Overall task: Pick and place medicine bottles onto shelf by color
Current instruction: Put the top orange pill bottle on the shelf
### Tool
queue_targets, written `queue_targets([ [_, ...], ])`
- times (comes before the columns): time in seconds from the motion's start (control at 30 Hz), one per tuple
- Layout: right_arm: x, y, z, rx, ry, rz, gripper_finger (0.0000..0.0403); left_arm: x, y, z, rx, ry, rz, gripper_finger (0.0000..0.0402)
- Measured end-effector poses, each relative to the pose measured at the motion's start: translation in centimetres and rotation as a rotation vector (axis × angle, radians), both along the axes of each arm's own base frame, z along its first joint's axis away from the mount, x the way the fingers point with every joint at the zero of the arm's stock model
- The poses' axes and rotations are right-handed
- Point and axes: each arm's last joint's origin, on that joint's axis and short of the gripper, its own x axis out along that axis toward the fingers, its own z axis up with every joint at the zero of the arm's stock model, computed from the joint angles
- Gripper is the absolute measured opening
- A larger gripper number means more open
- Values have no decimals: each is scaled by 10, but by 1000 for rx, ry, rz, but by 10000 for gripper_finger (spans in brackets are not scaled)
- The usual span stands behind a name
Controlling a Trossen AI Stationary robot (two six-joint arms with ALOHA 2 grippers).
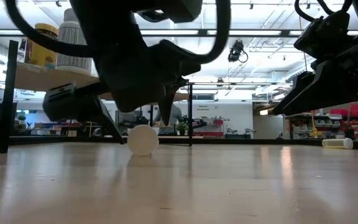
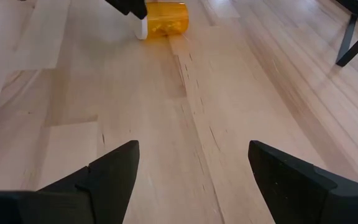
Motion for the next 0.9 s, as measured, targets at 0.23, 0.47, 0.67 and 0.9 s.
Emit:
queue_targets([
  [0.23,0,0,0,3,0,-1,310,6,10,-9,2,6,43,329],
  [0.47,-1,0,-1,-2,8,-2,310,6,8,-26,31,45,37,329],
  [0.67,-1,0,-1,0,8,-4,310,6,9,-25,54,20,51,321],
  [0.9,-1,0,-1,1,8,-4,310,4,8,-25,24,4,92,259],
])
